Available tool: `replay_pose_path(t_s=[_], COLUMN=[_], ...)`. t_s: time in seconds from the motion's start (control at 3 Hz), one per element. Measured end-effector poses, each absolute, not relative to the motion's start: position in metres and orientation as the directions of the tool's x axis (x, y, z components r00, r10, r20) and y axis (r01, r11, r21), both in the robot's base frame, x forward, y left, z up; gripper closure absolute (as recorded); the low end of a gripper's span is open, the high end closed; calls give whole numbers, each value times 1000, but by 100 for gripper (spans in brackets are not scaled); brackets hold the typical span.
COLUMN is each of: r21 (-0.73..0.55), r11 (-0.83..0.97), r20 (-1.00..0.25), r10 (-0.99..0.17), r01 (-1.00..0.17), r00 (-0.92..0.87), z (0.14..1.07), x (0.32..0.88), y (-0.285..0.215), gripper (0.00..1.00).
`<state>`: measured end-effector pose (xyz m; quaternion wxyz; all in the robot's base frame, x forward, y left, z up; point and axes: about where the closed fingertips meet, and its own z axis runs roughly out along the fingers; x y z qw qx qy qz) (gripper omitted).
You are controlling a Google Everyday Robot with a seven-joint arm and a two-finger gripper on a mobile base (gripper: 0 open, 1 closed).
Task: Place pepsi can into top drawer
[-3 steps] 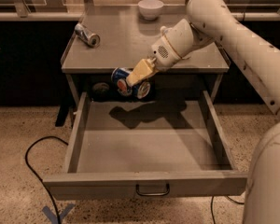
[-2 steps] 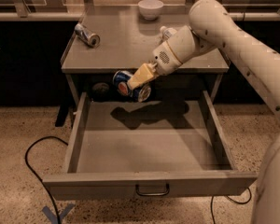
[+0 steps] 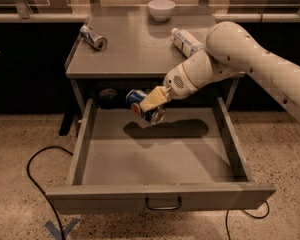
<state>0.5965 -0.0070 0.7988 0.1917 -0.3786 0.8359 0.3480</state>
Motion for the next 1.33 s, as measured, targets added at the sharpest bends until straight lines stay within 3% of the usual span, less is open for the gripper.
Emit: replay_pose_path(t_s=[0.67, 1.33], r21=[452, 441], r11=[496, 514], r20=[-470, -460], r10=[-574, -574], r01=[-741, -736], r00=[-671, -677], z=[734, 718], x=[605, 593], y=[-25, -29], gripper=[100, 100])
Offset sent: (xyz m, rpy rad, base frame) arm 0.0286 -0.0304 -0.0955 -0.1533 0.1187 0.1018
